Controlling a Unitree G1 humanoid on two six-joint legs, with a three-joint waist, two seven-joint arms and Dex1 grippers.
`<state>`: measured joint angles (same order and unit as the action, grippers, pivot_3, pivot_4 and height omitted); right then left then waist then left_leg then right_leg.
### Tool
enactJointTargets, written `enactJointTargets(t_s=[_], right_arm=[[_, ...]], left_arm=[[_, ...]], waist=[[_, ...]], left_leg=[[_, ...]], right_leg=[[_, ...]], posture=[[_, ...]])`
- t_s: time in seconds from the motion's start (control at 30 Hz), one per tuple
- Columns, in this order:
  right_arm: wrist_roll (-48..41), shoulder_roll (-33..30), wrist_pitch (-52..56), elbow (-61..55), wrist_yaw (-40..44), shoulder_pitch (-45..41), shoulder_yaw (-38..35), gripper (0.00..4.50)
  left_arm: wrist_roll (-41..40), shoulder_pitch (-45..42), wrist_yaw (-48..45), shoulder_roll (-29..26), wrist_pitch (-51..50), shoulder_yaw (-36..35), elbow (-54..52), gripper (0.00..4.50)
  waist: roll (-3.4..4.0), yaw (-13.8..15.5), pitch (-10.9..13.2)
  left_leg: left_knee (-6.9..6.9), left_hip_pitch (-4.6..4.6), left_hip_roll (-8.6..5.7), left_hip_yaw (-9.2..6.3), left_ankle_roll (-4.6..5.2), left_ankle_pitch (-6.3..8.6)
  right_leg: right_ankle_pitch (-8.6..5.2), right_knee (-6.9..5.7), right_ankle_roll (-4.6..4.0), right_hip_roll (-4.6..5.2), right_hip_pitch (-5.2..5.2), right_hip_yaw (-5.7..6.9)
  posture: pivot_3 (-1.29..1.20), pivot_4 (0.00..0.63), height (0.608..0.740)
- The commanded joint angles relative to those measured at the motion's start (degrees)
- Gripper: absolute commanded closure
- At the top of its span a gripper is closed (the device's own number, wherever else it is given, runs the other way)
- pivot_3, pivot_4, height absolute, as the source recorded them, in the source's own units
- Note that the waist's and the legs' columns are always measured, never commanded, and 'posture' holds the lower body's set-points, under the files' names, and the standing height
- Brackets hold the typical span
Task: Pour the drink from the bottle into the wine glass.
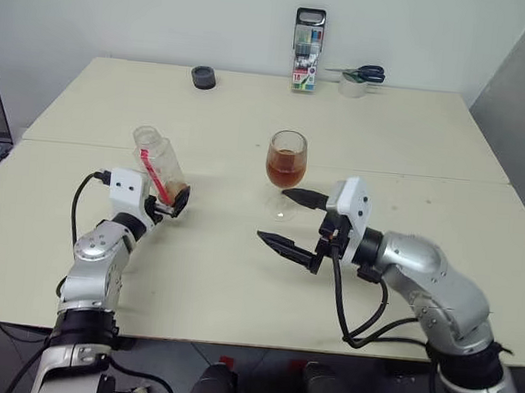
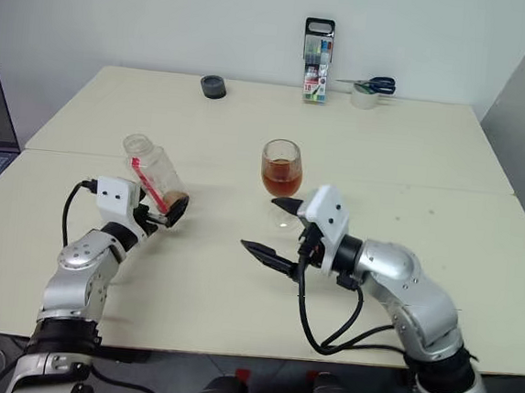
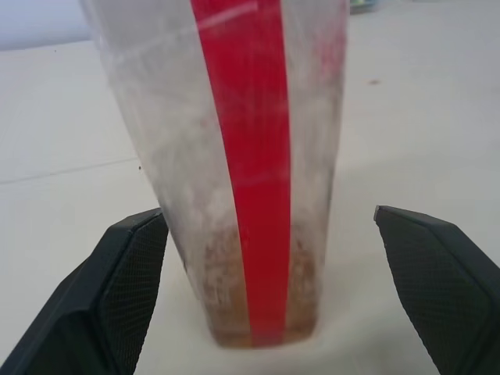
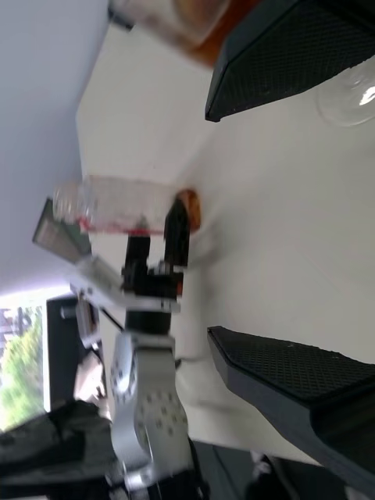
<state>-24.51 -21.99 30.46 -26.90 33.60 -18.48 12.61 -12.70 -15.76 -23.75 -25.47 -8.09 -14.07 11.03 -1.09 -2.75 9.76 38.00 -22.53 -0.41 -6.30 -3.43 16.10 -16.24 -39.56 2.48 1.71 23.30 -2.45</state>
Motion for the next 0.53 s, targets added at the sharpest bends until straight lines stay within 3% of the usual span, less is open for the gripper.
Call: enactJointTargets(t_s=[0.03, 0.2, 0.37, 0.53], right_arm=[[2.99, 1.92, -6.45, 0.56, -2.35, 3.46, -1.61, 0.0], [10.91, 6.28, -17.87, 6.78, -9.55, 11.97, -2.96, 0.0], [12.68, 10.95, -21.67, 9.98, -14.49, 13.4, -5.52, 0.0], [13.44, 11.79, -22.42, 11.12, -14.62, 13.5, -5.44, 0.0]], left_arm=[[-0.47, 1.71, 1.88, -0.43, -1.27, -1.69, -5.66, 0.03], [1.58, 8.04, 8.24, 0.77, -4.93, -2.76, -14.36, 0.03], [-0.72, 11.99, 7.73, 2.44, -4.9, -2.72, -19.75, 0.03], [-1.5, 13.83, 6.71, 2.72, -4.54, -2.6, -21.59, 0.03]], waist=[[0.0, 0.07, 0.0], [-0.02, 0.08, -0.03], [-0.01, 0.37, -0.03], [-0.01, 0.43, -0.03]], left_leg=[[0.0, 0.0, -0.01, 0.02, 0.0, 0.0], [-0.06, 0.12, 0.02, 0.05, 0.0, 0.01], [-0.05, 0.15, 0.03, 0.09, 0.0, 0.0], [-0.06, 0.16, 0.03, 0.13, 0.0, 0.0]], right_leg=[[0.0, 0.0, 0.0, 0.01, 0.0, -0.02], [0.0, 0.02, 0.0, 0.0, -0.08, -0.04], [0.0, 0.05, 0.0, -0.02, -0.09, -0.06], [0.0, 0.07, 0.0, -0.04, -0.1, -0.08]], posture=[[0.0, 0.15, 0.74], [0.0, 0.15, 0.74], [0.0, 0.15, 0.74], [0.0, 0.15, 0.74]])
